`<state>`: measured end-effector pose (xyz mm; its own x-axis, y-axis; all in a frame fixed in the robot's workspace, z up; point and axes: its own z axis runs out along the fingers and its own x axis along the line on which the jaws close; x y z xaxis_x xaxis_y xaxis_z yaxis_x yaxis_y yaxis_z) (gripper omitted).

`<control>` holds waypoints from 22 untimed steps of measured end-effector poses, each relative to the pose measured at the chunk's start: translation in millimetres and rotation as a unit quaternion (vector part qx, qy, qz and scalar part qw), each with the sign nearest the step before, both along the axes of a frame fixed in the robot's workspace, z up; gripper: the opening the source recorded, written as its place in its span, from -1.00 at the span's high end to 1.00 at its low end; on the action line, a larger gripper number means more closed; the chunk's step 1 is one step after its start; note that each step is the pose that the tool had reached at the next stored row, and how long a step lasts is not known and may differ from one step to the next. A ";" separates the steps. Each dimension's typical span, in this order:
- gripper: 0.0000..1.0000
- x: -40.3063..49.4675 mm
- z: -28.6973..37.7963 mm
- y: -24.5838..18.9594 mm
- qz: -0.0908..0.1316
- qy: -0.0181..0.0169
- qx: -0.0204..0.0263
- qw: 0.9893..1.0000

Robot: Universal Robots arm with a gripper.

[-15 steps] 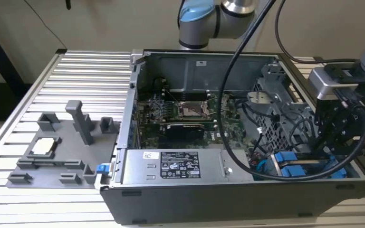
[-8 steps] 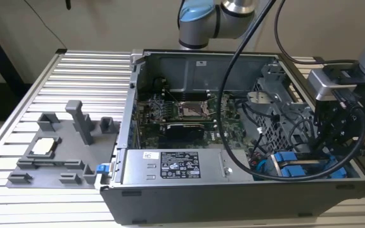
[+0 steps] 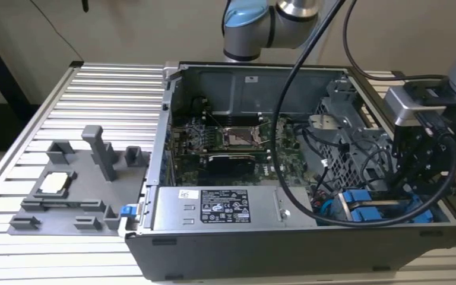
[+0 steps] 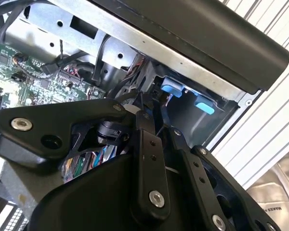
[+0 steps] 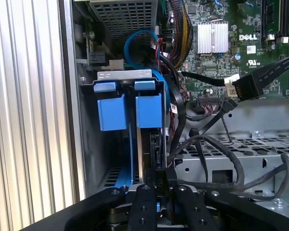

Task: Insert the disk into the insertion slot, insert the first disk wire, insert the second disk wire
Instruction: 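Insert the first disk wire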

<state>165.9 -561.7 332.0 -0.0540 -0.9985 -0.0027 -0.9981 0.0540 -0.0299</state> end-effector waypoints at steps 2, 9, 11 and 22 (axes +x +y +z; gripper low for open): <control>0.62 0.0 0.3 0.0 0.000 0.000 0.000 1.000; 0.47 0.0 0.8 0.0 0.000 0.000 0.001 1.000; 0.47 0.0 0.8 0.0 0.000 0.000 0.000 1.000; 0.32 0.0 11.3 0.0 0.000 0.000 0.000 1.000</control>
